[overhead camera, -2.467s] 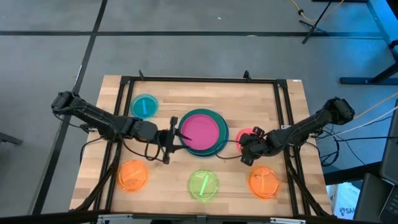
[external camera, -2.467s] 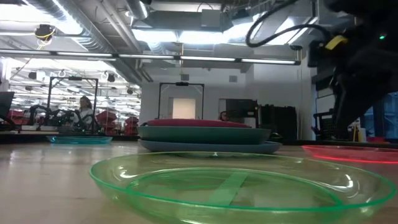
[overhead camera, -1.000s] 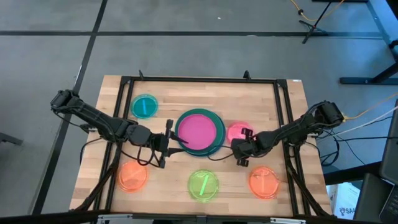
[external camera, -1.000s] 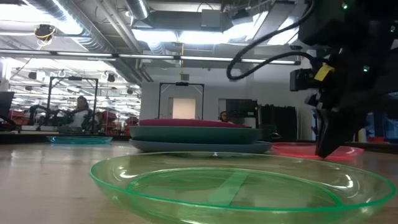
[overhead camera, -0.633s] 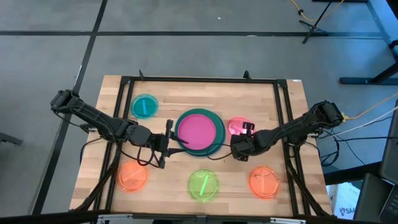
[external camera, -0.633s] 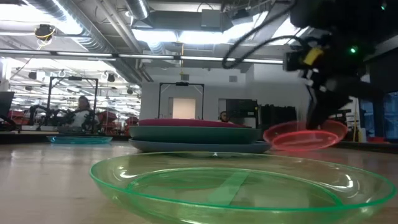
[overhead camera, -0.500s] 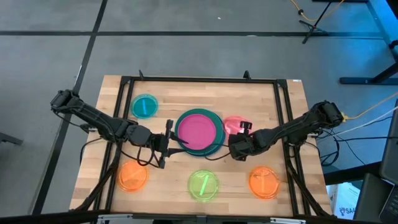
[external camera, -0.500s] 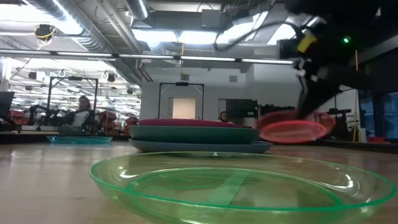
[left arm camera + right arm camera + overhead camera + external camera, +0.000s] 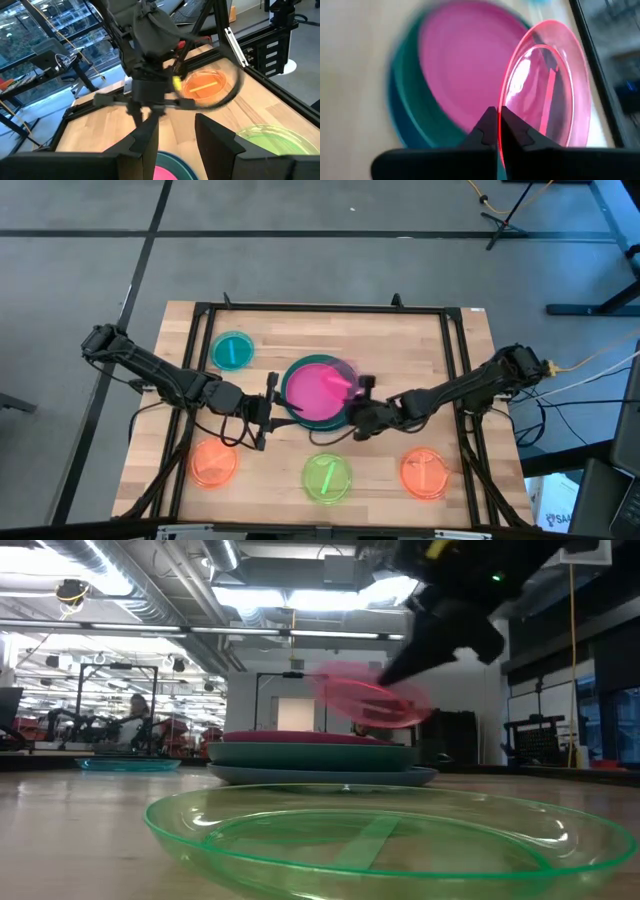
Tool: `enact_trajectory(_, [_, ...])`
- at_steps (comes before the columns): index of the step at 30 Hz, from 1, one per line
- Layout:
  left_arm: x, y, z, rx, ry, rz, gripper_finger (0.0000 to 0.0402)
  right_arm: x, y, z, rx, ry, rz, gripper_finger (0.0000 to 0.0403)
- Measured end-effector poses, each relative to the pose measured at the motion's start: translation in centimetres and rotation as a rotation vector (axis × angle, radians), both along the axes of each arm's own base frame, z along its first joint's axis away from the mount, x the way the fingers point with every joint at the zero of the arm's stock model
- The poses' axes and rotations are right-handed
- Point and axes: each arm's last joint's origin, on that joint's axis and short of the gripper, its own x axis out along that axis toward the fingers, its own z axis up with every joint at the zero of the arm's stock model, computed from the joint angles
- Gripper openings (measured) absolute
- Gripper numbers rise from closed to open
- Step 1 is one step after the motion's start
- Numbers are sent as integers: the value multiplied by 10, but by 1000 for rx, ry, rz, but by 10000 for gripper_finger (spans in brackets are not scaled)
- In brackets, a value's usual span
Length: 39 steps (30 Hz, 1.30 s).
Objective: Stack plastic plates
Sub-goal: Stack the transparent pink plate on top of the pink plate, then stack the transparent green plate on top of the transparent pink plate
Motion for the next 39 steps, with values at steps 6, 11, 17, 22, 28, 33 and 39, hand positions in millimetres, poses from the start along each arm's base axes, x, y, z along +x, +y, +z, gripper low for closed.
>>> enact_trajectory(6, [0, 0, 2, -30, -15, 4, 121, 27, -3, -20, 33, -56, 99, 1])
enact_trajectory(11, [0, 0, 1, -27, -13, 4, 121, 36, -13, -37, 91, -26, 116, 1])
enact_trajectory(17, [0, 0, 1, -25, -14, 4, 121, 42, -24, -51, 208, -9, 52, 1])
enact_trajectory(22, [0, 0, 1, -30, -14, 5, 121, 44, -33, -57, 250, -4, -6, 33])
enact_trajectory(28, [0, 0, 1, -32, -12, 4, 121, 43, -34, -54, 250, -7, -4, 118])
enact_trajectory(33, [1, -1, -1, -70, 6, -20, 121, 47, -27, -37, 240, 24, -4, 161])
enact_trajectory(39, [5, -10, -15, -100, 87, -30, 121, 45, 5, -11, 212, -12, -30, 169])
